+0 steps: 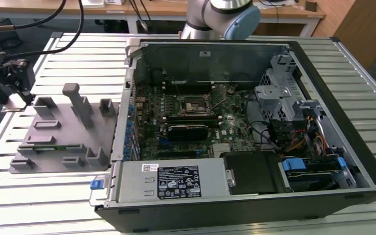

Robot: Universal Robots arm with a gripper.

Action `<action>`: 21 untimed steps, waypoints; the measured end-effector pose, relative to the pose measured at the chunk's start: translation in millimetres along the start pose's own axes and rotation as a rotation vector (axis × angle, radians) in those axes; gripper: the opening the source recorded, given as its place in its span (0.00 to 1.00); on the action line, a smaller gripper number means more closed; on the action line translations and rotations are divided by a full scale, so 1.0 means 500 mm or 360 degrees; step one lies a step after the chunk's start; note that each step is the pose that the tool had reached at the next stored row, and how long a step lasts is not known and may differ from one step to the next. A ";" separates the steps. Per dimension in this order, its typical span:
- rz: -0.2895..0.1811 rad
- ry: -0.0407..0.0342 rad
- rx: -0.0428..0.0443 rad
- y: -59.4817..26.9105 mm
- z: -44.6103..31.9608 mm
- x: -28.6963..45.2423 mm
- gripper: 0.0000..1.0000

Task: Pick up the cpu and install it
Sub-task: 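Pick up the cpu and move it towards the insertion slot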

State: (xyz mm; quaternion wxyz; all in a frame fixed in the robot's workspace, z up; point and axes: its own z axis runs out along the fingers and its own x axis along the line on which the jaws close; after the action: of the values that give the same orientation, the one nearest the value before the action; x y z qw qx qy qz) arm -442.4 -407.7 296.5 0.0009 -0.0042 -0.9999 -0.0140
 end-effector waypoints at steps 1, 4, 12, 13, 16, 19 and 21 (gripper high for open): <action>0.0000 0.0000 0.0000 0.000 -0.003 0.000 0.53; 0.0000 -0.0001 0.0000 0.000 -0.011 0.000 0.53; 0.0000 -0.0004 0.0000 0.001 -0.031 0.001 0.53; 0.0000 -0.0004 0.0000 0.001 -0.034 0.001 0.53; 0.0000 -0.0005 0.0000 0.001 -0.041 0.002 0.53; 0.0000 -0.0006 0.0000 0.001 -0.049 0.002 0.53; 0.0000 -0.0007 0.0000 0.002 -0.054 0.002 0.53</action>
State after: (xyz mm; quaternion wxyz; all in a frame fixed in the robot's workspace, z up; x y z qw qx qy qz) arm -443.5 -407.7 323.5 -0.0013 -0.0042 -0.9999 -0.0140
